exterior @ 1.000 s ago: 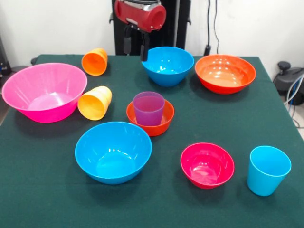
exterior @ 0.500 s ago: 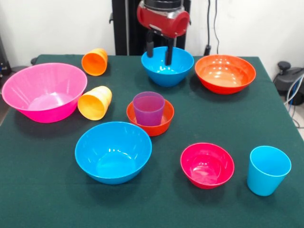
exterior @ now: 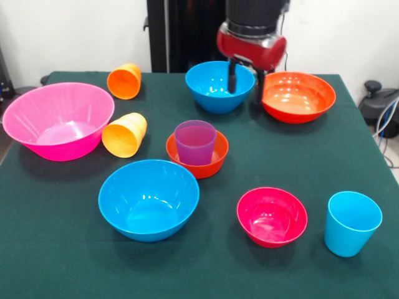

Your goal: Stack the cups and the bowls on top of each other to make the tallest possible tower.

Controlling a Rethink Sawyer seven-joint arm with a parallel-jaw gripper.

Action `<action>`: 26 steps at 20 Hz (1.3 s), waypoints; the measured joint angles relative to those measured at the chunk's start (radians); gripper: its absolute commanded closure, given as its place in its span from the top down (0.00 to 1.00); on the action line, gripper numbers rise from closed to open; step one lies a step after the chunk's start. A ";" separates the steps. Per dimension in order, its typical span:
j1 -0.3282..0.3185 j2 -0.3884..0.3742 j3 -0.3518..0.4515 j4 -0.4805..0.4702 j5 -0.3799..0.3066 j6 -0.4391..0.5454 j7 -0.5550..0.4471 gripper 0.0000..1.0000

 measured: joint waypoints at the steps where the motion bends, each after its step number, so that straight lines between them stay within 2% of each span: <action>1: 0.012 0.015 0.000 -0.010 0.001 0.000 0.000 1.00; 10: 0.094 0.146 -0.024 -0.112 0.023 -0.022 0.000 1.00; 18: 0.177 0.302 -0.087 -0.216 0.068 -0.147 0.000 1.00; 26: 0.197 0.350 -0.102 -0.236 0.115 -0.162 0.000 1.00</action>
